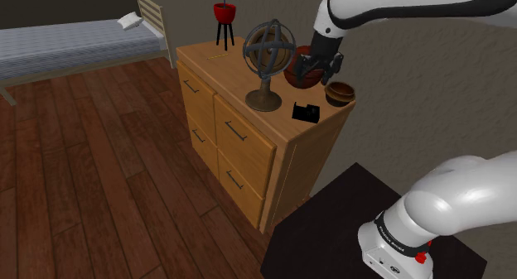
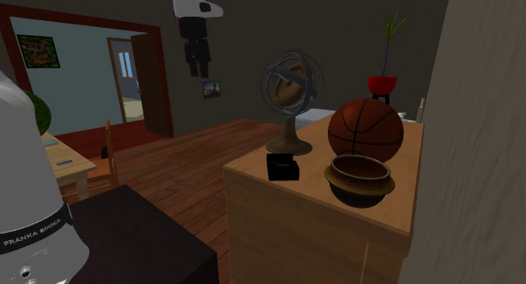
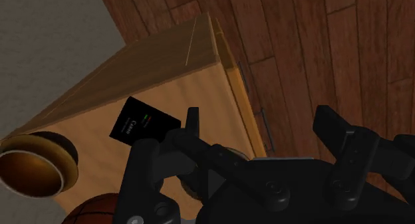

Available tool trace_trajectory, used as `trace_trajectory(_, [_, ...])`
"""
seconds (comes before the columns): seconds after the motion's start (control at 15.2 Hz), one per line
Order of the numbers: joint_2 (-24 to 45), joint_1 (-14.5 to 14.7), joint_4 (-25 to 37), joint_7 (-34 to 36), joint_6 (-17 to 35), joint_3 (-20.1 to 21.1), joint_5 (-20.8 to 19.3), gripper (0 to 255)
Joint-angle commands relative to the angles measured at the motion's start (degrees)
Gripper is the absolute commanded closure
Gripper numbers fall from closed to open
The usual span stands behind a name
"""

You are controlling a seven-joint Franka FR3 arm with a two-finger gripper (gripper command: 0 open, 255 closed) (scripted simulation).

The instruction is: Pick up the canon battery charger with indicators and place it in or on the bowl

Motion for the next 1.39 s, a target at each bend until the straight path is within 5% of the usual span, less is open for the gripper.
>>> trace_trajectory(0.0, [3.9, -1.27, 0.5, 3.91, 2.91, 0.43, -0.06, 0])
trace_trajectory(1.32, [40.12, -9.0, 13.29, 36.62, 21.6, -3.92, -0.22, 0])
